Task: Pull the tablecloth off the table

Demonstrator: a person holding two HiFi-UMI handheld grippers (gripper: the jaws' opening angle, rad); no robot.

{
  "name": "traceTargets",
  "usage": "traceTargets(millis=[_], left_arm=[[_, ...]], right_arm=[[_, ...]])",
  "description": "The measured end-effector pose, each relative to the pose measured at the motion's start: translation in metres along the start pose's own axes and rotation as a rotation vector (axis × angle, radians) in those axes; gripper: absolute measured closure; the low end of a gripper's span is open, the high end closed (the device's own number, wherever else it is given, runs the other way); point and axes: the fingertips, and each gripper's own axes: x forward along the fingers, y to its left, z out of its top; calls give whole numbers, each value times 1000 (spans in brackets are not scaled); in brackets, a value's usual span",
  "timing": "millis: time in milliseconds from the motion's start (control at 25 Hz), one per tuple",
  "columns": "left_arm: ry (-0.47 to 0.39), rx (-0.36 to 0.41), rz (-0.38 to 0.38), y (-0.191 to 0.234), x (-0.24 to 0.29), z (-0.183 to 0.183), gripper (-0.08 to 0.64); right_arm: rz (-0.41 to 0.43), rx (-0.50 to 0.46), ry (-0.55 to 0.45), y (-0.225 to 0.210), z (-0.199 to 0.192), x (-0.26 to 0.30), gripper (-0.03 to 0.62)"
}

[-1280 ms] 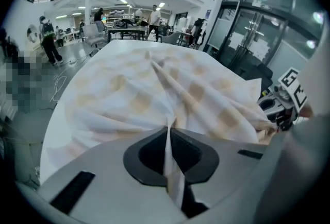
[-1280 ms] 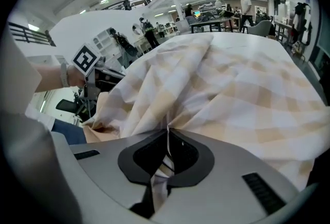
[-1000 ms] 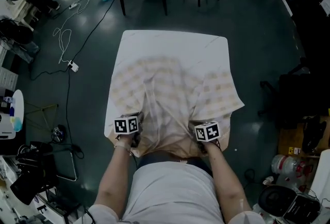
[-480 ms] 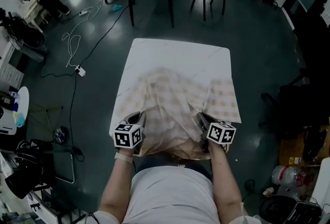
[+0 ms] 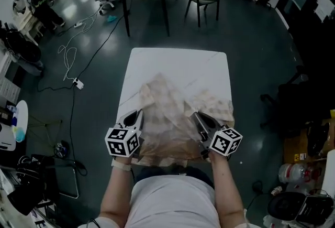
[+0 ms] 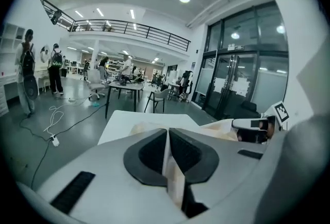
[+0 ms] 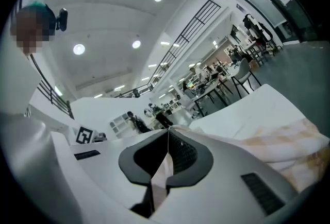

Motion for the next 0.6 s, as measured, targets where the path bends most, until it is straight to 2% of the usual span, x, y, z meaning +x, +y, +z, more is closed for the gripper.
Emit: traceTargets(millis=[160, 280, 600], left_arm=[[-18, 14, -67, -1, -16, 11, 543], [-34, 23, -117, 5, -35, 15, 543], [-70, 48, -249, 9, -77, 12, 543]], right_arm=[[3, -20, -55, 34, 12, 6, 565], [-11, -29, -92, 61, 7, 11, 565], [-138, -95, -188, 115, -16, -5, 565]])
